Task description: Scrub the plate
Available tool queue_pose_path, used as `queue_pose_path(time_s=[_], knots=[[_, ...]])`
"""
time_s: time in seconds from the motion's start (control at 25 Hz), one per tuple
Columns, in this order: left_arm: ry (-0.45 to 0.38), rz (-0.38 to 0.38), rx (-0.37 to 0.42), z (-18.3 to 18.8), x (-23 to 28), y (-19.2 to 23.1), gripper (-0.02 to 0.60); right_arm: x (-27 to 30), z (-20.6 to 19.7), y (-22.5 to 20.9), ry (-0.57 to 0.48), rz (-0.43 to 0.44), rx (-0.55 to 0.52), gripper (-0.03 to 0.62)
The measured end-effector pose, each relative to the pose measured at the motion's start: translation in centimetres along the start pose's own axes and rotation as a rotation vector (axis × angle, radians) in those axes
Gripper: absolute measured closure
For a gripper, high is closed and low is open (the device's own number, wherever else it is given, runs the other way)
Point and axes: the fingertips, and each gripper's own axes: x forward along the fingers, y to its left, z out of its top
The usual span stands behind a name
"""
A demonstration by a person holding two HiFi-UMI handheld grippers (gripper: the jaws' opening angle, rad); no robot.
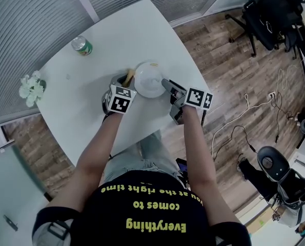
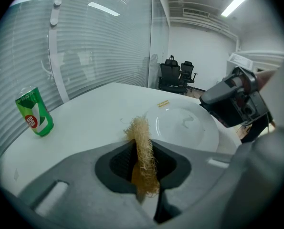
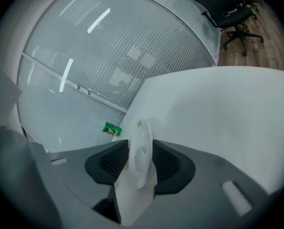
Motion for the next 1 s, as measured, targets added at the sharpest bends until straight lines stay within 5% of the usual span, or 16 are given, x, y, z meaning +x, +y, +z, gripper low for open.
queue_pose_path(time_s=[0.2,0.4,0.52,1.0], knots=[[-0.002,0.0,0.001,-0.1,0.0,0.1,0.523,1.0,-1.6,1.6,0.124,0.064,-0.043,0.433],[-0.009,-0.005,0.007,0.2,0.1,-0.1,0.523,1.1,-1.8,1.1,0.153,0.041,-0.092,0.448],[-0.004,-0.004,-0.008,-0.2,-0.1,0.1,0.523,1.3,-1.8,0.7,0.165,0.014,-0.128,0.55],[-0.058,0.011,-0.035,1.0,-1.6,0.6,0.525,0.6,0.2,1.1,0.013,-0.018,-0.266,0.582]])
